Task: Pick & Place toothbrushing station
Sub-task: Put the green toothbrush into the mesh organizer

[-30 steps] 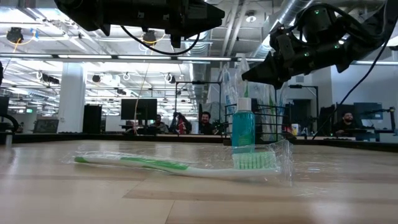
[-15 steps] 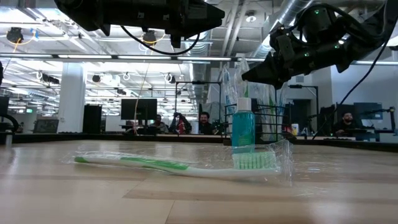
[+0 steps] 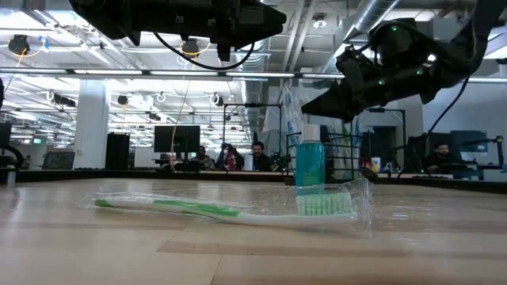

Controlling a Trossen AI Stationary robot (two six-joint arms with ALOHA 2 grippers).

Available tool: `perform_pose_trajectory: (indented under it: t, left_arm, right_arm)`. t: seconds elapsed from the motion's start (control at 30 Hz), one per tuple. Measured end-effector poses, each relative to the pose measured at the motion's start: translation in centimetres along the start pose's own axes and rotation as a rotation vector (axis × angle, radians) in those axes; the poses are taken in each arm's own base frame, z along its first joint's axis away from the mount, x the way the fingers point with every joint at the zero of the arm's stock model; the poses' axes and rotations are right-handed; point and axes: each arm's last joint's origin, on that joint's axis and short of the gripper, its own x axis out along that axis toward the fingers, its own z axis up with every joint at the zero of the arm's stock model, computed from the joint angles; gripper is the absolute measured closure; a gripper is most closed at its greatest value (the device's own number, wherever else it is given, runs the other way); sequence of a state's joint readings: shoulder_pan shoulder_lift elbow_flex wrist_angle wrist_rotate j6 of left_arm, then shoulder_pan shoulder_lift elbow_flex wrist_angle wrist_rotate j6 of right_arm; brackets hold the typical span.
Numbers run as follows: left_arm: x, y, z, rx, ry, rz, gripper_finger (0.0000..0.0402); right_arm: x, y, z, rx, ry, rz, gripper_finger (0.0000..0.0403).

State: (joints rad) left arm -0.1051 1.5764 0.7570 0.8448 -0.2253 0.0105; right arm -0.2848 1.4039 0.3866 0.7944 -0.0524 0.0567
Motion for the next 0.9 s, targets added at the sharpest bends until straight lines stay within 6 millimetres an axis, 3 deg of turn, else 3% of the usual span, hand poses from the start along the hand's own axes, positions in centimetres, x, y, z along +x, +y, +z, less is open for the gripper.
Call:
perform_pose_trajectory:
  t: [0.17, 0.9]
  left_arm:
    - [0.0, -0.01, 0.0, 0.0, 0.0, -0.001, 0.0298]
    - [0.0, -0.01, 0.0, 0.0, 0.0, -0.004, 0.0298]
  right_arm:
    - [0.01, -0.12, 0.13, 0.014, -0.014, 0.001, 0.0381]
    - [-0.44, 0.05, 0.48, -0.012, -0.005, 0.026, 0.0269]
